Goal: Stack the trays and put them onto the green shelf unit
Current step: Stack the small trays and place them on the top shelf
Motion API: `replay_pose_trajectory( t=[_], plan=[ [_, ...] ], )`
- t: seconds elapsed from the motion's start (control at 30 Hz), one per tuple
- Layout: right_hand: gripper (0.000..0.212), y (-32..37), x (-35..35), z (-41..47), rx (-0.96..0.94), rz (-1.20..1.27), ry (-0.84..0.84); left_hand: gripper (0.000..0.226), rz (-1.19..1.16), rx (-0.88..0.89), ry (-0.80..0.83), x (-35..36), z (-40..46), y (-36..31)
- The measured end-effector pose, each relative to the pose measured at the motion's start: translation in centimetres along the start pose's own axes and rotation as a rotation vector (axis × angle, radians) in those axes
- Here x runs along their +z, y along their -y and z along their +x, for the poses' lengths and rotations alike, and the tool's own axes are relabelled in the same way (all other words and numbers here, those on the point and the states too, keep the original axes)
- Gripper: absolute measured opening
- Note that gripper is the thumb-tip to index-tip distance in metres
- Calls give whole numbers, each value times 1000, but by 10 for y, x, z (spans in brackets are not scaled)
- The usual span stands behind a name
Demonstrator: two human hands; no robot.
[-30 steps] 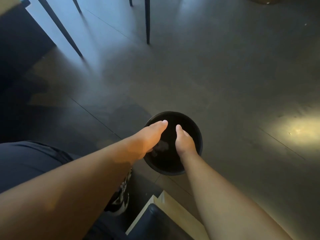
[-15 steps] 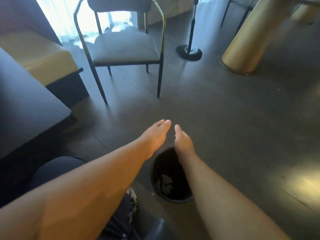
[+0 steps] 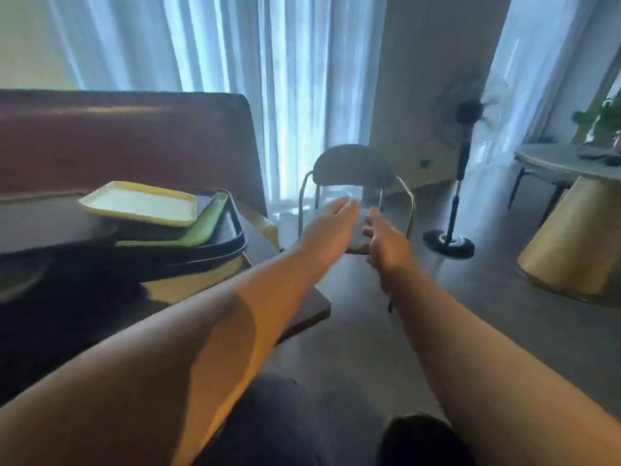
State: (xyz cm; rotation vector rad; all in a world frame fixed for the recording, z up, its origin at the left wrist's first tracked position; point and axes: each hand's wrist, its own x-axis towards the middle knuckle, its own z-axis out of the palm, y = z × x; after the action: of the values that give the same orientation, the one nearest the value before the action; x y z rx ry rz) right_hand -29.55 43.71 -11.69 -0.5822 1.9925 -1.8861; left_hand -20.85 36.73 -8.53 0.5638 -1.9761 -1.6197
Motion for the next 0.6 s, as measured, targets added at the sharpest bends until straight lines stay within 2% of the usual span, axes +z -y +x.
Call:
replay_pose_trajectory(
  t=[0.07,0.27,0.33,0.4,0.5,0.6],
  plan=[
    [47,31,38,-5,-47,-29,77,30,44,39,-88,-43,-4,-21],
    [46,92,146,-12,-169,-205,287,17,140,63,-318,-173,-10,-56],
    [42,103,185,-12,-250,-301,352,41,199,53,-393,-217,-8,-59],
    [43,109,220,-11,-284,-379,375,50,343,29,-489,-258,-7,-62],
    [41,110,263,-1,-260,-607,429,49,542,-87,-604,-305,-8,-60],
    [35,104,287,10,-205,-820,452,43,729,-288,-581,-336,-8,-47]
  ],
)
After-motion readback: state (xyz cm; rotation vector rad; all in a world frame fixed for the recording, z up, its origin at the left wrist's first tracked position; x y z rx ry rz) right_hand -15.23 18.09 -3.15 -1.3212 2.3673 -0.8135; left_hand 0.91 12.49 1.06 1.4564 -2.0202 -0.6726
